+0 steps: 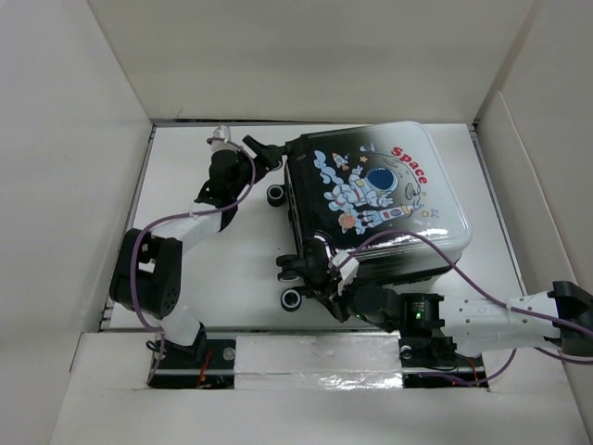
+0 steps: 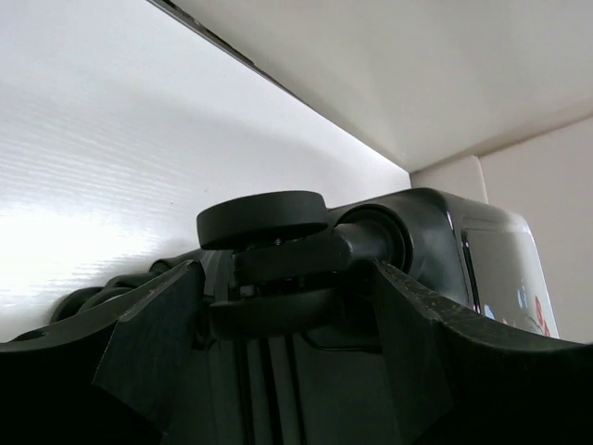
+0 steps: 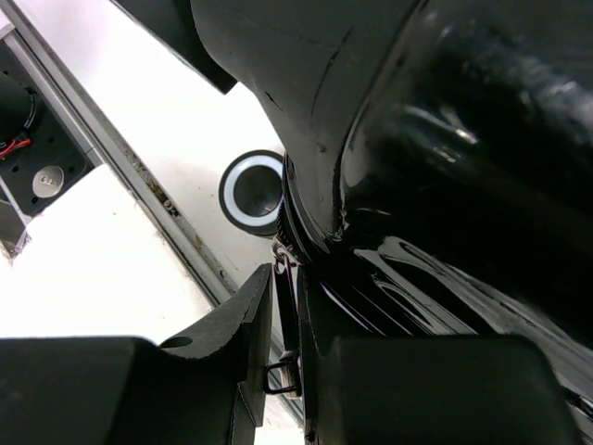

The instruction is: Pack the luggage

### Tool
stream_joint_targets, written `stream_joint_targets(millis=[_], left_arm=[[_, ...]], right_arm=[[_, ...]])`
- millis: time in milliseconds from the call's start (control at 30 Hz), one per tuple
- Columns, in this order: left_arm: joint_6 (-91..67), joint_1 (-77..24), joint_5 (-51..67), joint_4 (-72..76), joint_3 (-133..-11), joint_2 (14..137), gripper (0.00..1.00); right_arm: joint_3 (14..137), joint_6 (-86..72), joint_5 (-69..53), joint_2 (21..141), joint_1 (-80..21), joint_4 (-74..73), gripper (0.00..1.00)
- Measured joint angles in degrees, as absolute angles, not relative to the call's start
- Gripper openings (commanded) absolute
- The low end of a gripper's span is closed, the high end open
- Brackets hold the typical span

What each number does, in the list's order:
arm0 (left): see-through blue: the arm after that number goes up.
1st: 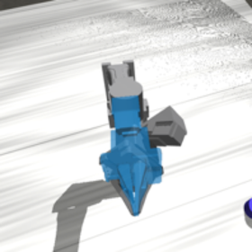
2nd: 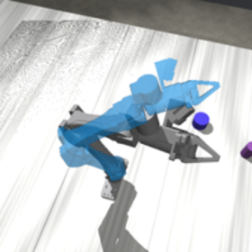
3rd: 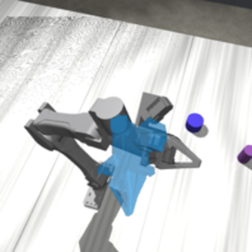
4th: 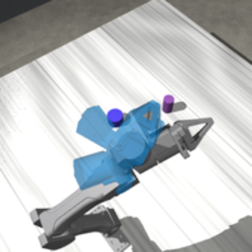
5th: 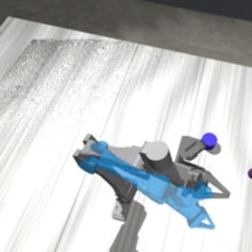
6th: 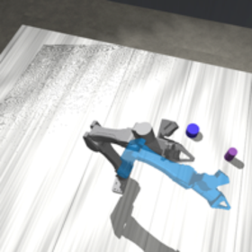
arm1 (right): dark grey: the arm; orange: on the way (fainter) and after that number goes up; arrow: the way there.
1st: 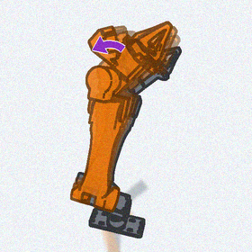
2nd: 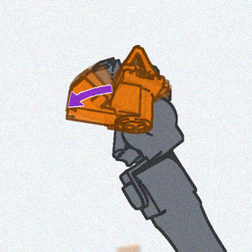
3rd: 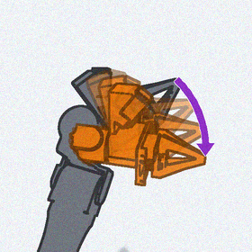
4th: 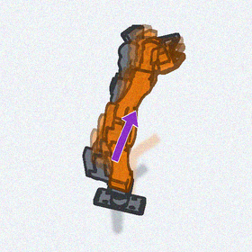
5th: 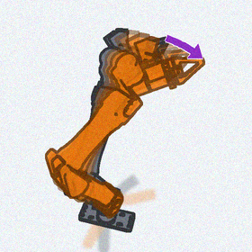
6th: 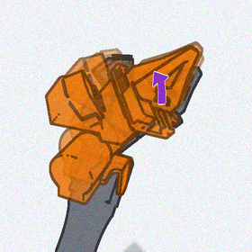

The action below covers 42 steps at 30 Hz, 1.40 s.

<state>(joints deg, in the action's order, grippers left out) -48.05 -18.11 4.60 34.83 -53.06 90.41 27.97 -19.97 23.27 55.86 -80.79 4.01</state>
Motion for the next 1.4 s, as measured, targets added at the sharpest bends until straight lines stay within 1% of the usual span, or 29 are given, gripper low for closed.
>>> stream_joint_targets(millis=[267, 300, 367, 400, 467, 500, 533, 600, 633, 667, 700, 733, 767, 867, 933, 967, 1000, 1033, 1233, 1333, 1400], left_arm=[[-48.5, -17.0, 10.8, 35.9, -55.9, 94.2, 0.60], [-48.5, -16.8, 11.4, 35.9, -56.2, 94.5, 0.56], [-48.5, -16.7, 12.4, 36.1, -56.7, 95.1, 0.50], [-48.6, -16.7, 12.8, 36.2, -57.1, 95.5, 0.45], [-48.8, -16.7, 13.6, 36.9, -57.2, 96.0, 0.39], [-48.9, -16.7, 14.0, 37.3, -57.2, 96.2, 0.28], [-49.0, -16.7, 14.4, 37.5, -57.2, 96.4, 0.25], [-49.5, -16.7, 15.1, 37.9, -57.2, 96.7, 0.24], [-49.7, -16.7, 15.4, 38.0, -57.1, 96.8, 0.26], [-49.8, -16.7, 15.5, 38.1, -57.1, 97.0, 0.29], [-50.0, -16.8, 15.6, 38.4, -57.0, 97.1, 0.37], [-50.1, -16.8, 15.8, 38.6, -57.0, 97.2, 0.39], [-50.2, -16.8, 16.0, 38.8, -57.0, 97.3, 0.39], [-50.5, -16.8, 16.5, 39.3, -56.9, 97.6, 0.33], [-50.7, -16.8, 16.8, 39.7, -56.9, 97.8, 0.28], [-50.7, -16.8, 16.9, 40.0, -56.9, 98.0, 0.22], [-50.8, -16.8, 17.2, 40.3, -56.9, 98.2, 0.05], [-50.9, -16.8, 17.5, 40.7, -57.0, 98.5, 0.00], [-51.1, -16.7, 18.0, 42.9, -56.5, 99.0, 0.00], [-51.7, -16.4, 17.4, 47.9, -51.8, 97.3, 0.00], [-52.4, -15.7, 16.5, 51.6, -46.5, 94.4, 0.00]], right_arm=[[28.0, -20.0, 23.3, 55.9, -80.8, 4.1, 0.00], [28.0, -20.0, 23.4, 55.9, -80.8, 4.1, 0.00], [28.0, -20.0, 23.6, 55.9, -80.8, 4.1, 0.00], [28.0, -20.0, 23.7, 55.9, -80.8, 4.1, 0.00], [28.0, -20.0, 24.0, 55.9, -80.8, 4.1, 0.00], [28.0, -20.0, 24.1, 55.9, -80.8, 4.1, 0.00], [28.0, -20.0, 24.1, 55.9, -80.8, 4.1, 0.00], [28.0, -20.0, 24.3, 55.9, -80.8, 4.1, 0.00], [28.0, -20.0, 24.4, 55.9, -80.8, 4.1, 0.00], [28.0, -20.0, 24.5, 55.8, -80.8, 4.0, 0.00], [28.0, -20.0, 24.6, 55.7, -80.8, 3.9, 0.00], [28.0, -20.1, 24.6, 55.6, -80.8, 3.8, 0.00], [28.0, -20.2, 24.7, 55.5, -80.8, 3.6, 0.00], [28.0, -20.4, 24.7, 55.0, -80.8, 3.0, 0.00], [28.0, -20.4, 24.8, 54.8, -80.8, 2.6, 0.00], [28.0, -20.4, 24.9, 54.7, -80.8, 2.5, 0.00], [28.0, -20.5, 25.0, 54.6, -80.8, 2.3, 0.00], [28.0, -20.5, 25.1, 54.4, -80.8, 2.1, 0.00], [27.0, -21.2, 25.8, 51.9, -80.8, 0.8, 0.00], [25.7, -21.5, 25.3, 49.4, -80.5, 0.0, 0.00], [25.1, -21.5, 23.0, 47.3, -79.1, -1.1, 0.00]])
